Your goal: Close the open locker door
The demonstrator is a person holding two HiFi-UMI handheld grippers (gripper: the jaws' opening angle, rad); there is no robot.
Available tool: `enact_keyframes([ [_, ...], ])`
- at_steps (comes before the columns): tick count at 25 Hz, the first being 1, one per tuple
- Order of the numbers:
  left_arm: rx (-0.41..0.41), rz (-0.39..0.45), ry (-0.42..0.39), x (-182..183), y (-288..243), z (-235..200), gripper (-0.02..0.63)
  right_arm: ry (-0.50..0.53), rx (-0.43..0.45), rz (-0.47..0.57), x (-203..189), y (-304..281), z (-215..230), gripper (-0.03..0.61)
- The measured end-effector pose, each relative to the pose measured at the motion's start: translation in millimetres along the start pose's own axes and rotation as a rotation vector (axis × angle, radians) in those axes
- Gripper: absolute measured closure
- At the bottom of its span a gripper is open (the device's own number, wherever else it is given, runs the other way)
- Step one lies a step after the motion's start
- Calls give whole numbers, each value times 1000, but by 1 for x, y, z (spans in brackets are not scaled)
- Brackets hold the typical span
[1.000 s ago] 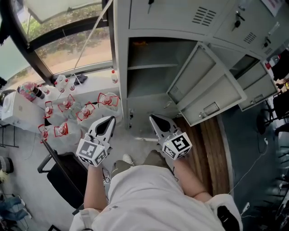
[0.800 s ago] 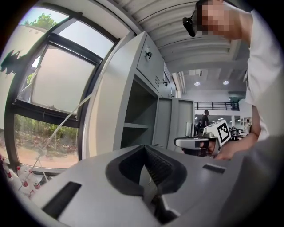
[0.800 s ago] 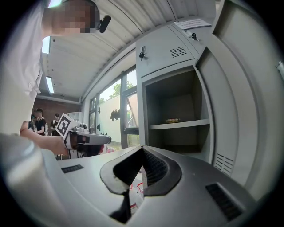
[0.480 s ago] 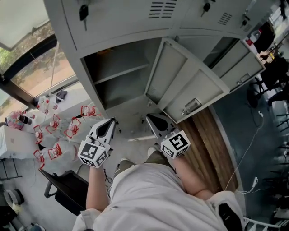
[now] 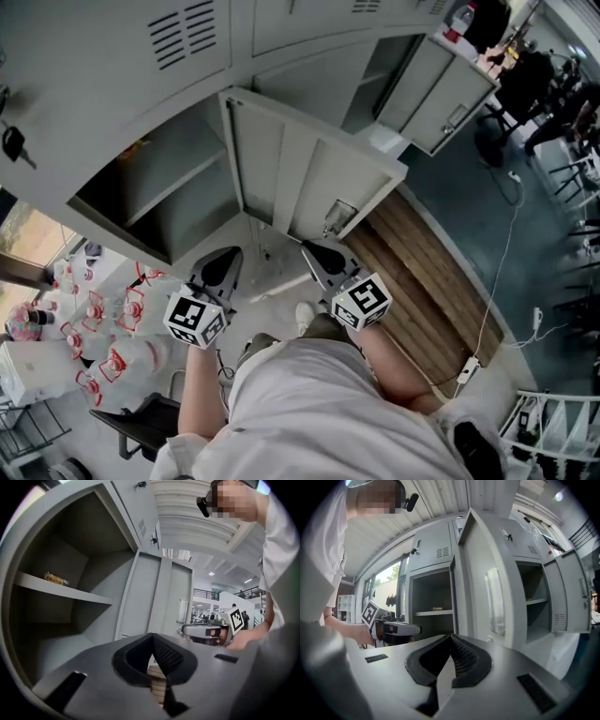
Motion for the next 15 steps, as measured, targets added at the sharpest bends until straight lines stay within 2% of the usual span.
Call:
enact_keyframes([
  [9,-151,-51,2,-9,-60,28,612,-23,-176,-17,-12,54,40,566],
  [15,-172,-80,7,-16,-73,39,612,-35,-223,-25,-15,68,59,544],
])
Point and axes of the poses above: the fingertips, and each gripper's own axes: y backward along the fingers, z to its right, x out of its top, the point moved 8 cm from there along y, backward along the fingers, and after that the axes turned 7 degrees about z, right-handed, at the moved point
